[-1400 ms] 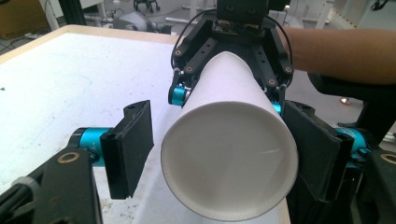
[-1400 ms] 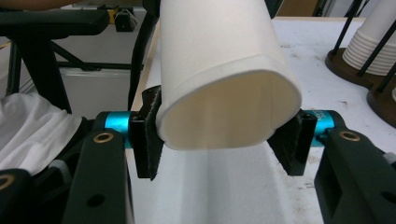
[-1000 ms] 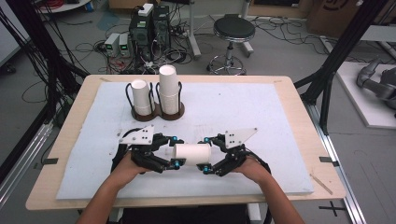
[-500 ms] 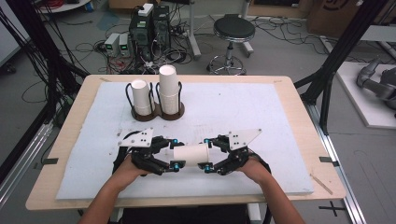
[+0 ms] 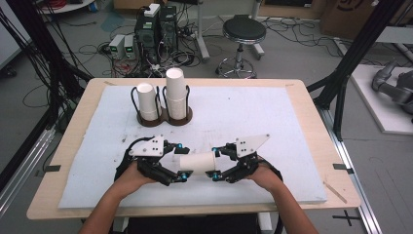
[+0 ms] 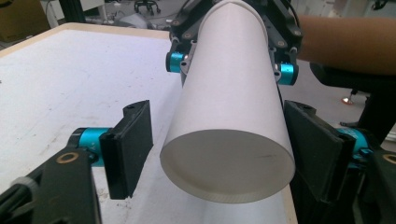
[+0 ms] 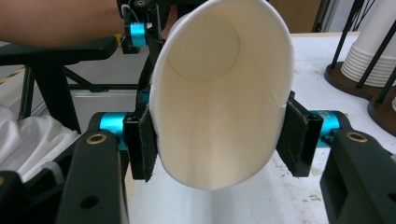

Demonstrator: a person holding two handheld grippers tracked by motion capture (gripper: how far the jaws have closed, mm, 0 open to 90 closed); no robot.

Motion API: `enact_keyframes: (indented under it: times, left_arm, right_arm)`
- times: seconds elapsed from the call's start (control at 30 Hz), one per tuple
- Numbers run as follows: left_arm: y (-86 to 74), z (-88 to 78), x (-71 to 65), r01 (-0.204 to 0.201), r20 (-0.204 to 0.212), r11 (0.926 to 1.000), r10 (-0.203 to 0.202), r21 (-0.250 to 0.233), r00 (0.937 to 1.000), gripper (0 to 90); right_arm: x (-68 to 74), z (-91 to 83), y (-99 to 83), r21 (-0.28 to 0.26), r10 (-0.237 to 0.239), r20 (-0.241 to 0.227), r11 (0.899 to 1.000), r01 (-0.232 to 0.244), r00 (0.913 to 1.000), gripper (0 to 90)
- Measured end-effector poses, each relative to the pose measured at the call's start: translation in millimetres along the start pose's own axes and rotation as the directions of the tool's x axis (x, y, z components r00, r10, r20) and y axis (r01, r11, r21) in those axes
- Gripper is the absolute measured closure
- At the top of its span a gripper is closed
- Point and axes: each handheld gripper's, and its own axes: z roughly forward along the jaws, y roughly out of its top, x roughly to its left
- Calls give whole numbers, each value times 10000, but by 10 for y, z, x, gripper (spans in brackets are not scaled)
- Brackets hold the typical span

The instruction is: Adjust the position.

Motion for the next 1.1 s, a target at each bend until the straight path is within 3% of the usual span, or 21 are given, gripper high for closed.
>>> enact_keyframes:
  times: [0.07, 0.23, 0.5, 0.7, 0.83, 0.97, 1.1]
  left_arm:
    - [-9, 12, -9, -270, 26, 9996, 269, 65, 9996, 341]
    - [-67, 42, 8, -107, 165, 9999, 106, 50, 9998, 351]
    - [-136, 46, -3, 294, 270, 9960, -272, -847, 9993, 357]
    - [-161, 23, 9, 558, 401, 9833, -495, -1733, 9980, 357]
    - [-182, 57, 10, 565, 474, 9845, -493, -1658, 9977, 358]
    - [-209, 120, -8, 373, 476, 9927, -320, -1144, 9984, 364]
    - [-217, 139, -14, 389, 458, 9947, -347, -952, 9983, 365]
  right_arm:
    - [0, 0, 5, 11, 48, -2, 10000, -48, 10000, 399]
    - [-8, -4, -1, 17, 186, -7, 9998, -186, 9998, 399]
    - [-24, 9, -5, -543, 968, 27, 9939, -965, 9953, 241]
    - [-25, 19, -6, -765, 1135, 100, 9907, -1124, 9935, 211]
    - [-15, 23, 5, -953, 869, -4, 9917, -865, 9962, 266]
    - [-21, -2, 13, -1034, 655, -149, 9924, -667, 9977, 327]
    - [-25, -14, 11, -939, 652, -297, 9933, -677, 9974, 362]
